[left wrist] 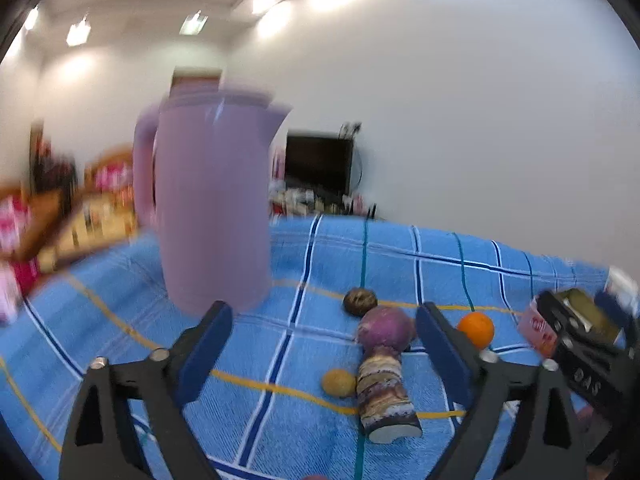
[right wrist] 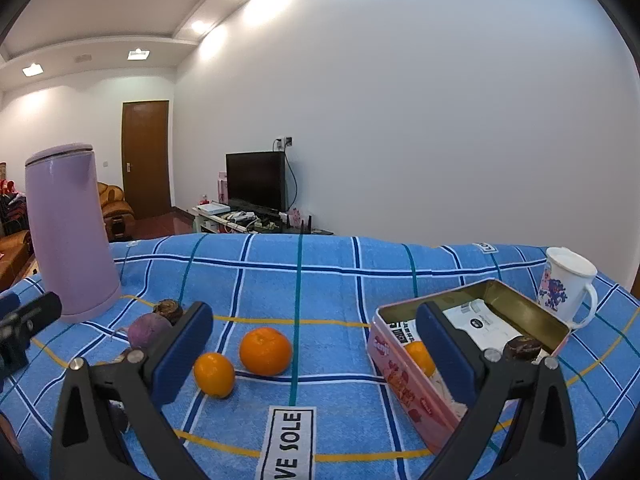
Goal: Organize fruits
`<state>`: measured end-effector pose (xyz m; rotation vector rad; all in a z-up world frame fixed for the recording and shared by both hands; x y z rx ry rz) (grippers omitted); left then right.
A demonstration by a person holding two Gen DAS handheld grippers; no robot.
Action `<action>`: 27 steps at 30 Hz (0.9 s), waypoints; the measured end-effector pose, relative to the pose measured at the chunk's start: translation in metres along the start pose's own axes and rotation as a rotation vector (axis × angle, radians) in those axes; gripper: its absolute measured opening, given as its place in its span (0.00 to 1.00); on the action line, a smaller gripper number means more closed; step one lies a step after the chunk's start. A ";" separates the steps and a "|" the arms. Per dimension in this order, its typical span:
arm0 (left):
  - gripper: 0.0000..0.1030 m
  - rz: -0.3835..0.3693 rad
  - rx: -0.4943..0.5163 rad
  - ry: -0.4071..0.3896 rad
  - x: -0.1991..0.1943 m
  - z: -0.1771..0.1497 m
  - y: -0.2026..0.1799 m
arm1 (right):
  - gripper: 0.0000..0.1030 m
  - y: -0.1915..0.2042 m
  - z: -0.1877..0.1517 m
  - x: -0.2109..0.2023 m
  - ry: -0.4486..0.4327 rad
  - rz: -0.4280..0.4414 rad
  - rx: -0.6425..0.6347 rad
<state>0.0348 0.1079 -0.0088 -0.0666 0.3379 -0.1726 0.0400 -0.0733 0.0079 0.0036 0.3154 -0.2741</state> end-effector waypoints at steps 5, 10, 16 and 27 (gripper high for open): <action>0.94 -0.001 0.175 -0.077 -0.014 -0.001 -0.028 | 1.00 -0.017 0.003 -0.006 -0.035 -0.083 0.034; 0.94 -0.012 0.117 -0.056 -0.015 -0.003 -0.016 | 1.00 -0.016 0.006 -0.009 -0.062 -0.076 0.025; 0.96 -0.029 0.076 0.072 -0.007 -0.017 -0.009 | 1.00 -0.007 0.006 -0.013 -0.080 -0.059 -0.017; 0.96 -0.148 0.065 0.190 0.005 -0.031 -0.028 | 1.00 -0.010 0.002 -0.004 -0.033 -0.043 0.003</action>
Point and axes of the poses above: each gripper's, at about its wrist camera, not at the fingertips, and x roughly the way its jaws point, y to its left, z to its top, the point moved 7 cm from there along x, roughly the way its jaws point, and after that the axes turned 8 degrees about -z, right-handed, at the moved point
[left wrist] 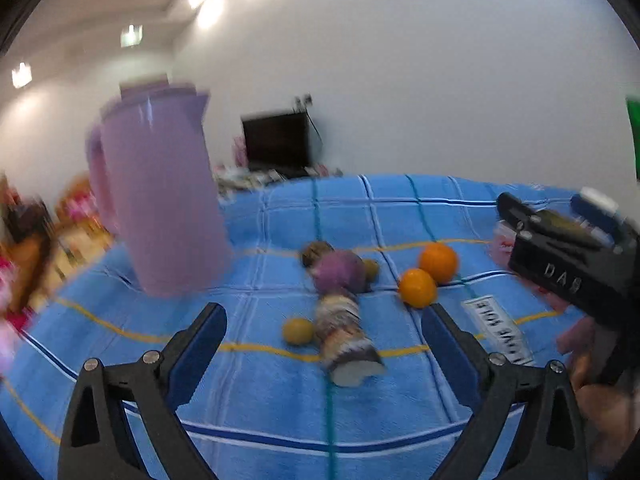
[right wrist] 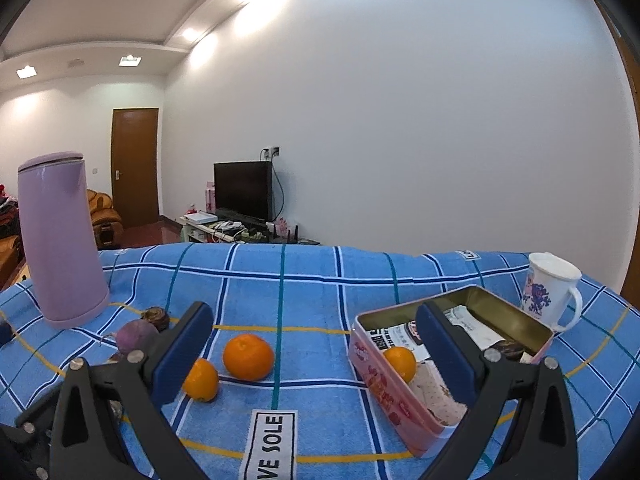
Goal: Organize fruits
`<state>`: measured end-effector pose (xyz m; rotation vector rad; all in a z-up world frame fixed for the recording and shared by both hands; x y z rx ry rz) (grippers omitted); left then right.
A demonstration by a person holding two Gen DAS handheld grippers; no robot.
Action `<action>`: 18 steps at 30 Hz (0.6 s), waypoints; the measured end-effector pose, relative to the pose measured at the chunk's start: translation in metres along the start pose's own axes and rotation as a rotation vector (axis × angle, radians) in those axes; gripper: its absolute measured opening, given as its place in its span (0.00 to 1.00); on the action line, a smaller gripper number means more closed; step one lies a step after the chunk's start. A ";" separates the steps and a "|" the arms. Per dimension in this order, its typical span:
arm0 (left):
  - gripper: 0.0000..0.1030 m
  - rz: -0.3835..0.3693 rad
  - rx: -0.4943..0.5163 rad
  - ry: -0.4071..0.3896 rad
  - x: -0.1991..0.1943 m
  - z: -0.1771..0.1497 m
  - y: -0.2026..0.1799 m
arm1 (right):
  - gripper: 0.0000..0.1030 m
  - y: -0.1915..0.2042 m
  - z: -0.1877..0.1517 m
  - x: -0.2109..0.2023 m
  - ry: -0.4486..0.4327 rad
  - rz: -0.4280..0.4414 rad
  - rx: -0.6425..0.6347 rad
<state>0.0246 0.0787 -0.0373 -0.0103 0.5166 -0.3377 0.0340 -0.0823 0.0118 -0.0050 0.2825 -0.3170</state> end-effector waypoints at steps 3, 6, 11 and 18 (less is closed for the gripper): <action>0.96 -0.066 -0.124 0.061 0.009 -0.006 0.003 | 1.00 0.004 -0.001 0.001 0.011 0.024 -0.015; 0.96 -0.049 -0.148 0.121 0.021 -0.009 -0.001 | 1.00 0.009 -0.002 0.002 0.021 0.044 -0.029; 0.96 -0.030 -0.188 0.209 0.042 -0.016 -0.004 | 1.00 0.010 -0.003 0.005 0.042 0.052 -0.022; 0.96 -0.008 -0.192 0.249 0.060 -0.016 -0.002 | 1.00 0.009 -0.005 0.006 0.058 0.061 -0.013</action>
Point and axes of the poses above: each gripper's, at about its wrist camera, not at the fingertips, and x roughly the way its jaws point, y to its left, z to its top, the point moved 7 cm from there along x, roughly the way its jaws point, and after that the axes turned 8 degrees about -z, right-handed, at the moved point
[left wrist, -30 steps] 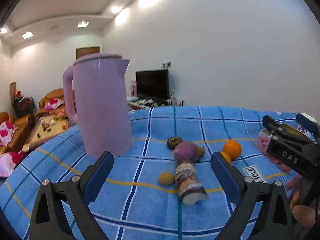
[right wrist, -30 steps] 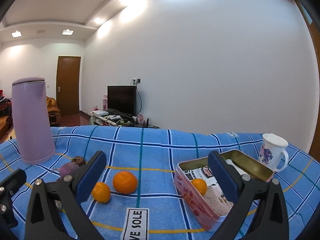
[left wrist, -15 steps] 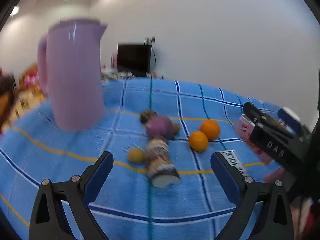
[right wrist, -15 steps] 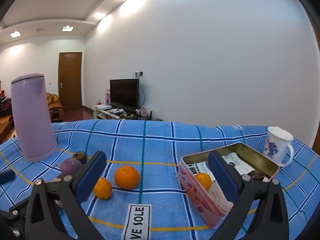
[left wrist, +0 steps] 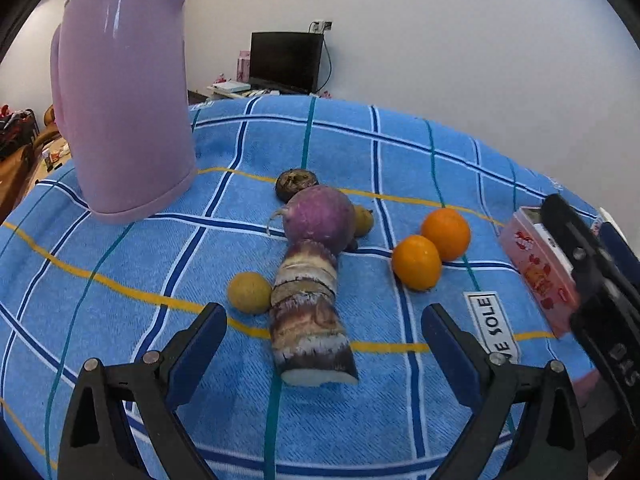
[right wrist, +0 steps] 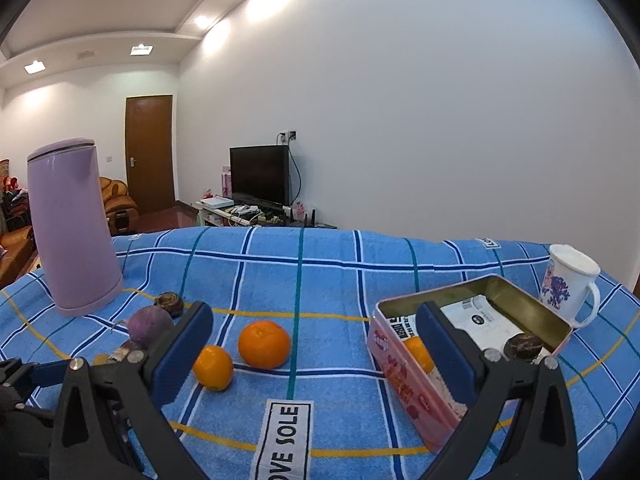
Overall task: Organize fruits
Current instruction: 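Grasp the striped root chunk with the left tool while the right tool grasps an orange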
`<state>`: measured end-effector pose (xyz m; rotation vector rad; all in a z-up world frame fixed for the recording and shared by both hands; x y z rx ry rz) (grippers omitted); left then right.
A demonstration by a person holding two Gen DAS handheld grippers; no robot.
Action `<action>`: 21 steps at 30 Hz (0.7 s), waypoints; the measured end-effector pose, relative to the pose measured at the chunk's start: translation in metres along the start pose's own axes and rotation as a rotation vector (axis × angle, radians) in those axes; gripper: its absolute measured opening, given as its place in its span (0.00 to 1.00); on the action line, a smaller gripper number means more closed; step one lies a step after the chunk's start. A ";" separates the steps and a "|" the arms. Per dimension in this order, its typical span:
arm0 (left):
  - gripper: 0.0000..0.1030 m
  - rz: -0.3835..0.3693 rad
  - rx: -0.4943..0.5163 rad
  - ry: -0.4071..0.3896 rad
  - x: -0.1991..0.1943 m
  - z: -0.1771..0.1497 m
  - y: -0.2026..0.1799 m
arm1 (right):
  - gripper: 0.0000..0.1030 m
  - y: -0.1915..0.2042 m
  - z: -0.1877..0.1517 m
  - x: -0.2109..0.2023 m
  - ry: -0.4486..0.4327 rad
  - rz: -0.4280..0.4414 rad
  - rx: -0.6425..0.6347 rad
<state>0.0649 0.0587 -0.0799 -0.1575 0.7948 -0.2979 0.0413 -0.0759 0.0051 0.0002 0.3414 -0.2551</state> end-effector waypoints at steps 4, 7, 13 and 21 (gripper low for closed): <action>0.96 -0.019 -0.034 0.066 0.013 -0.002 0.006 | 1.00 0.000 -0.001 0.001 0.008 0.002 0.005; 0.96 -0.034 -0.064 0.079 0.019 0.000 0.011 | 1.00 0.000 -0.001 0.002 0.016 0.010 0.007; 0.65 0.014 -0.041 0.063 0.019 0.002 0.020 | 1.00 -0.003 -0.002 0.007 0.044 0.034 0.019; 0.43 -0.088 -0.055 0.021 0.004 -0.001 0.017 | 1.00 0.010 -0.009 0.016 0.120 0.111 -0.013</action>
Point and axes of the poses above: each gripper's, at about its wrist camera, not at the fingertips, and x roughly the way its jaws point, y to its left, z to its top, the point moved 7 cm from there along x, roughly the way its jaws point, and after that the axes turned 8 degrees about -z, right-handed, at the moved point
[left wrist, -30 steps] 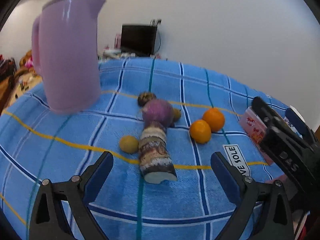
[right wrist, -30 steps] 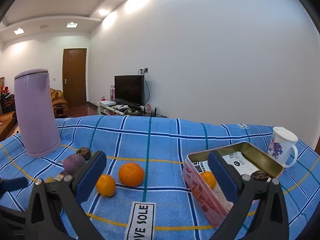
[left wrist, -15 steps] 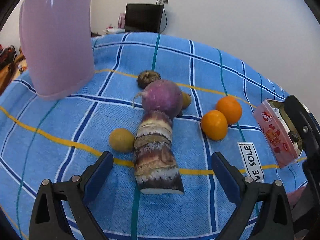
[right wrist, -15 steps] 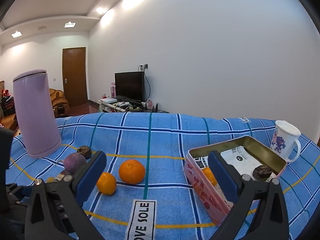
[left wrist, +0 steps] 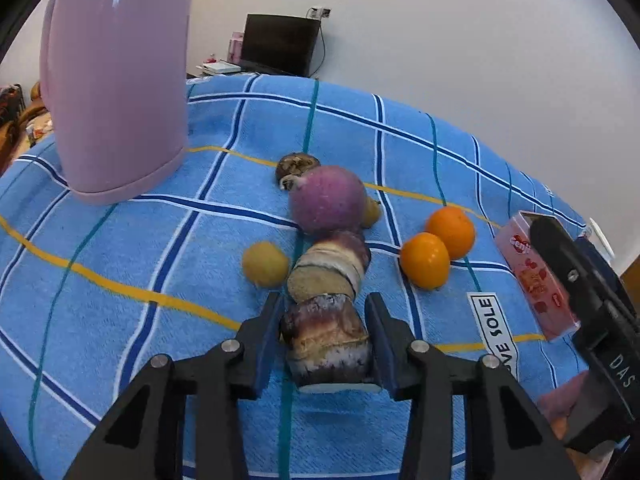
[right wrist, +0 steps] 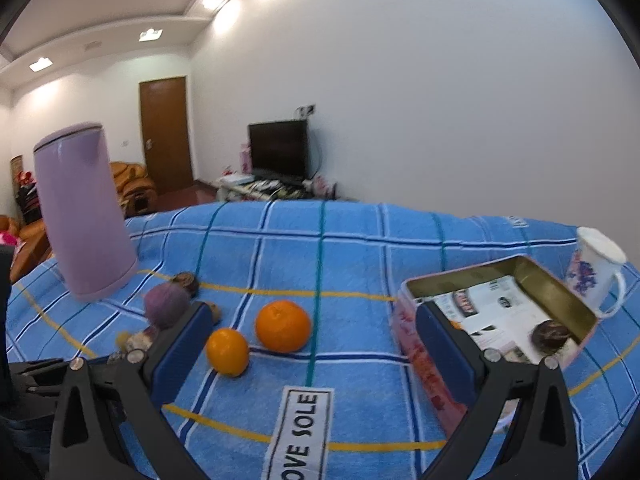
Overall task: Organize fruits
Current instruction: 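Grasp the striped root chunk with the left tool while the right tool grasps an orange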
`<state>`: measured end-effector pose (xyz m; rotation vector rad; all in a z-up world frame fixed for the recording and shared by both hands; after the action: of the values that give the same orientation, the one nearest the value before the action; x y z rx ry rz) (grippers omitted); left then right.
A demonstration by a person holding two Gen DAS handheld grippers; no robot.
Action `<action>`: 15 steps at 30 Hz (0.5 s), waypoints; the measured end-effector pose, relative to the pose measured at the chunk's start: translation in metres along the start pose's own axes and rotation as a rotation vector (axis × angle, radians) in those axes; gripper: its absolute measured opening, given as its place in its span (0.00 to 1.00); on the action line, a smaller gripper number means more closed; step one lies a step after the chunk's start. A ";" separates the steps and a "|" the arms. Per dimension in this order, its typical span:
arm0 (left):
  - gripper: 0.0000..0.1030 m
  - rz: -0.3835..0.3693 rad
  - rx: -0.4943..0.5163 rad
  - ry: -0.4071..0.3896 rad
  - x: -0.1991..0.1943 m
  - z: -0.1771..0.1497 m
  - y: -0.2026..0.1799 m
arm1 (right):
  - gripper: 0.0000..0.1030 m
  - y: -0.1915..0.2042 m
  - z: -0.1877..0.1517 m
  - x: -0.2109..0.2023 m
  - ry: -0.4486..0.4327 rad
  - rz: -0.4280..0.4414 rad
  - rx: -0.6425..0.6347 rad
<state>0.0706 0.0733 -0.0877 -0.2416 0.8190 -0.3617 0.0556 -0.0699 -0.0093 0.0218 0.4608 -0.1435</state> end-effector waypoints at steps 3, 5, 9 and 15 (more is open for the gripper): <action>0.42 -0.015 -0.002 -0.048 -0.010 0.005 0.001 | 1.00 0.004 -0.006 0.007 0.057 0.037 -0.006; 0.38 -0.012 0.004 -0.099 -0.023 0.010 0.003 | 0.91 0.007 -0.010 0.011 0.094 0.061 -0.013; 0.38 -0.038 -0.036 -0.187 -0.039 0.022 0.016 | 0.69 0.017 -0.019 0.017 0.156 0.107 -0.039; 0.38 -0.019 -0.028 -0.182 -0.042 0.025 0.022 | 0.70 0.028 -0.024 0.019 0.192 0.163 -0.058</action>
<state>0.0682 0.1120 -0.0510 -0.3039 0.6434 -0.3405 0.0657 -0.0434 -0.0396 0.0163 0.6526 0.0329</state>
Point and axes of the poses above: each gripper's, at about its wrist camera, not at the fingertips, and x roughly the way its jaws point, y to its left, z to its top, the point moved 7 cm from there along x, roughly the way its jaws point, and after that the axes turned 8 degrees about -z, right-handed, at the moved point
